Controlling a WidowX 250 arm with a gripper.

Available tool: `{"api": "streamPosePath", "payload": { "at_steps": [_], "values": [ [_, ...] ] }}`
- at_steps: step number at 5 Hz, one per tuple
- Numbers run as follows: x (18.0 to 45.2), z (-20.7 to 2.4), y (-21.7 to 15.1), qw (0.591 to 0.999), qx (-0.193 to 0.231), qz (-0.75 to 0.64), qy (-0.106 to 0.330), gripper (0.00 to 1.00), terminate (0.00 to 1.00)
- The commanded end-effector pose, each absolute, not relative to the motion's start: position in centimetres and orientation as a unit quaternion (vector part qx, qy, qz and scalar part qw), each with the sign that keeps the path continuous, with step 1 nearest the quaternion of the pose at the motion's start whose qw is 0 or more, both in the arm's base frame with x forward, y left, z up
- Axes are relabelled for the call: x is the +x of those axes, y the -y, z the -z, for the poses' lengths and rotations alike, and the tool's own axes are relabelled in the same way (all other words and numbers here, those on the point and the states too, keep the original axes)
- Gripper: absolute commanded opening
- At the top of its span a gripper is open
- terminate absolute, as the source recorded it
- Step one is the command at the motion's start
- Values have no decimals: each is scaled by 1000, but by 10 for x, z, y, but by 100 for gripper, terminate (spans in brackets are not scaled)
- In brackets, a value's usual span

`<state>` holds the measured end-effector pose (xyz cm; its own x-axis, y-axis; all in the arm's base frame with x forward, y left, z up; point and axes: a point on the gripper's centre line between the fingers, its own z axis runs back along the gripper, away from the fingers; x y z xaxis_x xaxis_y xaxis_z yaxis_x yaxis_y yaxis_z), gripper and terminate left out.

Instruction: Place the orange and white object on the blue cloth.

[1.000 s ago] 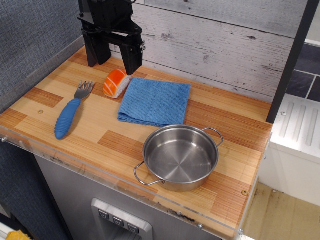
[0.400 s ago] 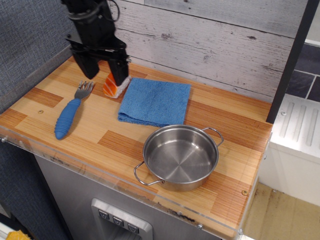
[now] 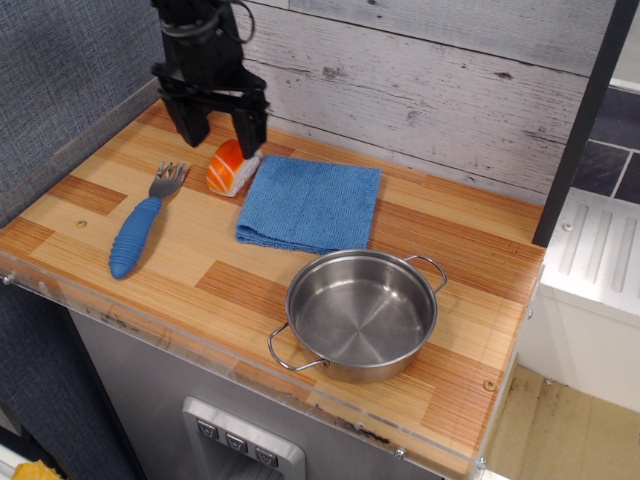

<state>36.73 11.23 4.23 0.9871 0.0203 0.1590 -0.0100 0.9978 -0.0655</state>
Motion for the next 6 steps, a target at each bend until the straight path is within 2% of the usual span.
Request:
{"api": "streamPosePath", "payload": {
  "at_steps": [1, 2, 4, 5, 6],
  "values": [
    [387, -45, -104, 996, -13, 19, 81, 100, 0],
    [387, -43, -104, 997, -8, 25, 73, 0, 0],
    [387, -60, -101, 996, -9, 51, 72, 0, 0],
    [385, -81, -87, 993, -16, 67, 95, 0, 0],
    [387, -87, -57, 990, -37, 89, 103, 0, 0]
  ]
}}
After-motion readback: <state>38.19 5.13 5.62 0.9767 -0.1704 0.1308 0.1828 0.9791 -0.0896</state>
